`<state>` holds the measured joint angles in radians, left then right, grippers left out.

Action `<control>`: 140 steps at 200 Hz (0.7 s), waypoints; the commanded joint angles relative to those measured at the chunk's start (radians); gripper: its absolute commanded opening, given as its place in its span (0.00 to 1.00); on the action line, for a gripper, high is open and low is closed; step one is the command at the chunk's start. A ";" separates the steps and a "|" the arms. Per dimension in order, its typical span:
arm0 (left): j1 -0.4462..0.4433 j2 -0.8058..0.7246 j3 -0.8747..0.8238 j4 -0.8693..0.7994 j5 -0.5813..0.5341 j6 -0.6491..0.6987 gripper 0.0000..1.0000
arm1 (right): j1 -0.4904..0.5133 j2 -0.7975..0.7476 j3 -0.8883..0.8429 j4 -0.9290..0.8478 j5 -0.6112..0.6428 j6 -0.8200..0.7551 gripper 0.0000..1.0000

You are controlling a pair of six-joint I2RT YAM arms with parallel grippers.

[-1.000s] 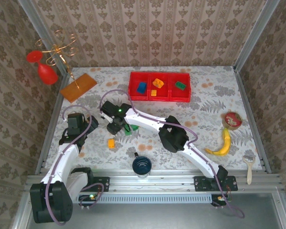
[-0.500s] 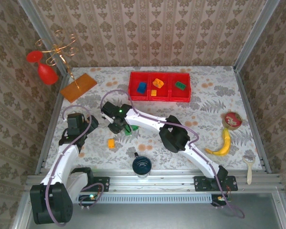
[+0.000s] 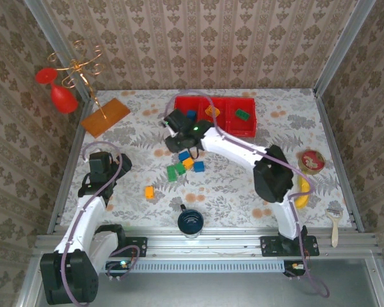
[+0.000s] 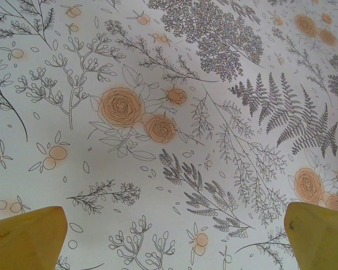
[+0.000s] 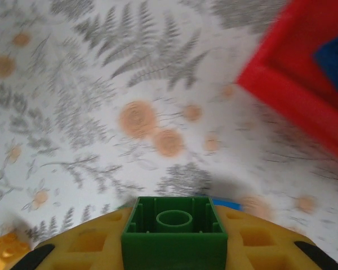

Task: Sort the legos into containers by color
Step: Pick up the lego from the middle-left of the table, then place the lego in the container.

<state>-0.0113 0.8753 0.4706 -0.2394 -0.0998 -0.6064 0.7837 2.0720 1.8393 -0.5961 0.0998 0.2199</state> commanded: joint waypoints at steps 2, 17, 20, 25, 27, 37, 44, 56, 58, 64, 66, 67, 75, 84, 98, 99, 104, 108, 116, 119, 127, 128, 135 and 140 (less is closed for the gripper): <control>0.006 -0.011 -0.009 0.003 0.018 0.022 1.00 | -0.075 -0.095 -0.099 0.045 0.052 0.092 0.13; 0.005 -0.010 -0.007 0.007 0.022 0.022 1.00 | -0.128 -0.148 -0.165 0.055 0.058 0.124 0.13; 0.004 -0.011 -0.007 0.006 0.023 0.021 1.00 | -0.139 -0.157 -0.179 0.054 0.059 0.130 0.13; 0.004 -0.011 -0.007 0.007 0.023 0.020 1.00 | -0.157 -0.174 -0.199 0.053 0.060 0.140 0.13; 0.004 -0.010 -0.007 0.009 0.023 0.020 1.00 | -0.164 -0.180 -0.206 0.054 0.060 0.143 0.13; 0.001 -0.010 -0.007 0.011 0.023 0.019 1.00 | -0.200 -0.211 -0.243 0.054 0.063 0.159 0.13; -0.001 -0.008 -0.007 0.012 0.024 0.019 1.00 | -0.220 -0.226 -0.263 0.054 0.064 0.165 0.13; -0.004 -0.003 -0.005 0.015 0.026 0.019 1.00 | -0.261 -0.255 -0.299 0.079 0.065 0.183 0.13; -0.005 -0.003 -0.004 0.015 0.026 0.019 1.00 | -0.267 -0.259 -0.304 0.079 0.066 0.185 0.13; -0.007 0.000 -0.003 0.016 0.026 0.019 1.00 | -0.288 -0.271 -0.319 0.077 0.066 0.194 0.13; -0.007 -0.001 -0.003 0.016 0.026 0.019 1.00 | -0.294 -0.273 -0.323 0.076 0.066 0.197 0.13; -0.007 0.001 -0.003 0.016 0.026 0.019 1.00 | -0.298 -0.275 -0.326 0.075 0.067 0.199 0.13; -0.010 0.004 -0.001 0.017 0.026 0.017 1.00 | -0.325 -0.289 -0.343 0.072 0.067 0.209 0.13; -0.014 0.009 0.000 0.020 0.028 0.016 1.00 | -0.353 -0.301 -0.363 0.068 0.067 0.220 0.13; -0.019 0.014 0.002 0.023 0.027 0.013 1.00 | -0.394 -0.315 -0.387 0.064 0.066 0.235 0.13; -0.020 0.014 0.002 0.023 0.026 0.013 1.00 | -0.396 -0.316 -0.388 0.064 0.067 0.237 0.13; -0.022 0.016 0.002 0.025 0.027 0.013 1.00 | -0.410 -0.321 -0.394 0.064 0.067 0.241 0.13; -0.025 0.017 0.002 0.025 0.026 0.012 1.00 | -0.421 -0.322 -0.398 0.064 0.067 0.244 0.13; -0.027 0.020 0.003 0.026 0.026 0.011 1.00 | -0.441 -0.326 -0.405 0.064 0.069 0.248 0.13; -0.028 0.021 0.004 0.026 0.025 0.011 1.00 | -0.447 -0.327 -0.406 0.064 0.069 0.249 0.13; -0.031 0.025 0.005 0.028 0.025 0.009 1.00 | -0.464 -0.331 -0.411 0.039 0.072 0.251 0.13; -0.031 0.025 0.005 0.028 0.025 0.008 1.00 | -0.466 -0.331 -0.411 0.038 0.074 0.251 0.13; -0.034 0.025 0.006 0.030 0.025 0.007 1.00 | -0.479 -0.331 -0.413 0.034 0.078 0.251 0.13; -0.035 0.028 0.005 0.034 0.025 0.005 1.00 | -0.488 -0.331 -0.413 0.032 0.082 0.250 0.13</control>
<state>-0.0349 0.8951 0.4706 -0.2306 -0.0811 -0.6064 0.3279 1.7737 1.4387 -0.5400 0.1516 0.4400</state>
